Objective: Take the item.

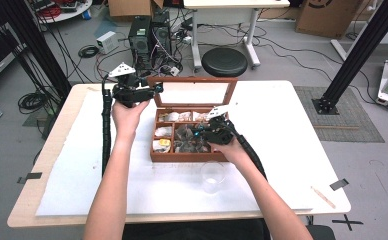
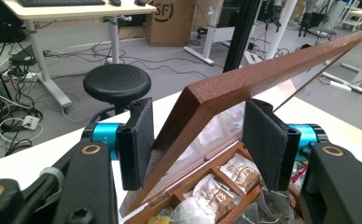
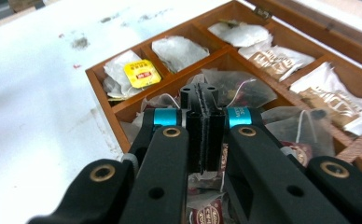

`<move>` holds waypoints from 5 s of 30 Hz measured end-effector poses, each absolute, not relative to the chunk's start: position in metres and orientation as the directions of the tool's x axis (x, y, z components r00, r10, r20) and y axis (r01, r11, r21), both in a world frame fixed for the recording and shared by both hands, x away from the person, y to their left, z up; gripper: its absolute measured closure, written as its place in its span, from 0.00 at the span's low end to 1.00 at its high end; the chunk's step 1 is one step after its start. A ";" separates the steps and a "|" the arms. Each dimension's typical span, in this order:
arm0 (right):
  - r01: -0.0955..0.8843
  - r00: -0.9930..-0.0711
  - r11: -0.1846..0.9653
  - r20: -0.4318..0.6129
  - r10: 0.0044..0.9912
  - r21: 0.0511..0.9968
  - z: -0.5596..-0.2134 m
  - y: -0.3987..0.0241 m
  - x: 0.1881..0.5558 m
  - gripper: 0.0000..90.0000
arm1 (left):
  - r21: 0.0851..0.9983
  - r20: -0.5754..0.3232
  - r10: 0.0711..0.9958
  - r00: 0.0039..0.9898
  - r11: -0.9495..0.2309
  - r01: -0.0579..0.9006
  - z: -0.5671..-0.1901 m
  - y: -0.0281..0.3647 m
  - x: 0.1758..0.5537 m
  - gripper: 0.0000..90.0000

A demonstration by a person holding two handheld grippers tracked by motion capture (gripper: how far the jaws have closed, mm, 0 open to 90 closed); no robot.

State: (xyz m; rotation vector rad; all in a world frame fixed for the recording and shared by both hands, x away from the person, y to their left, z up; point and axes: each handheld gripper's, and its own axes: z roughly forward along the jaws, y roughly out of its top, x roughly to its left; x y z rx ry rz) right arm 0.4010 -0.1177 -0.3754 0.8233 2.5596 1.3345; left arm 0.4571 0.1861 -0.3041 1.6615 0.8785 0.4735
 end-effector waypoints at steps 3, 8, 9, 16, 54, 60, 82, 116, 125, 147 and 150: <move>0.395 -0.838 0.437 0.123 0.531 0.808 -0.368 -0.124 0.398 1.00 | 0.951 -0.138 0.756 0.639 -0.079 0.300 -0.304 0.186 0.457 0.49; 0.380 -0.844 0.429 0.117 0.524 0.820 -0.360 -0.130 0.393 1.00 | 0.950 -0.139 0.757 0.638 -0.079 0.301 -0.304 0.186 0.457 0.49; 0.370 -0.847 0.427 0.110 0.520 0.825 -0.357 -0.133 0.390 1.00 | 0.950 -0.139 0.756 0.639 -0.080 0.302 -0.304 0.186 0.457 0.49; 0.351 -0.853 0.414 0.105 0.511 0.840 -0.347 -0.142 0.379 1.00 | 0.950 -0.142 0.756 0.638 -0.078 0.304 -0.304 0.186 0.458 0.49; 0.262 -0.914 0.379 0.103 0.392 0.887 -0.341 -0.192 0.302 1.00 | 0.949 -0.141 0.761 0.633 -0.079 0.306 -0.303 0.185 0.458 0.49; 0.267 -0.919 0.389 0.111 0.379 0.882 -0.348 -0.192 0.296 1.00 | 0.949 -0.142 0.760 0.634 -0.079 0.306 -0.303 0.185 0.458 0.49; 0.277 -0.924 0.421 0.119 0.363 0.864 -0.366 -0.186 0.294 1.00 | 0.948 -0.142 0.758 0.636 -0.081 0.307 -0.304 0.185 0.458 0.49; 0.276 -0.924 0.404 0.126 0.360 0.872 -0.367 -0.188 0.295 0.80 | 0.948 -0.143 0.757 0.638 -0.080 0.307 -0.304 0.185 0.459 0.49; 0.276 -0.917 0.380 0.124 0.378 0.883 -0.363 -0.192 0.298 0.70 | 0.948 -0.143 0.757 0.638 -0.080 0.308 -0.304 0.185 0.459 0.49; 0.269 -0.862 0.250 0.117 0.493 0.930 -0.346 -0.222 0.315 0.54 | 0.948 -0.147 0.752 0.643 -0.078 0.307 -0.304 0.186 0.459 0.49; 0.275 -0.845 0.234 0.118 0.521 0.933 -0.346 -0.228 0.318 0.53 | 0.948 -0.147 0.752 0.643 -0.077 0.307 -0.304 0.186 0.459 0.49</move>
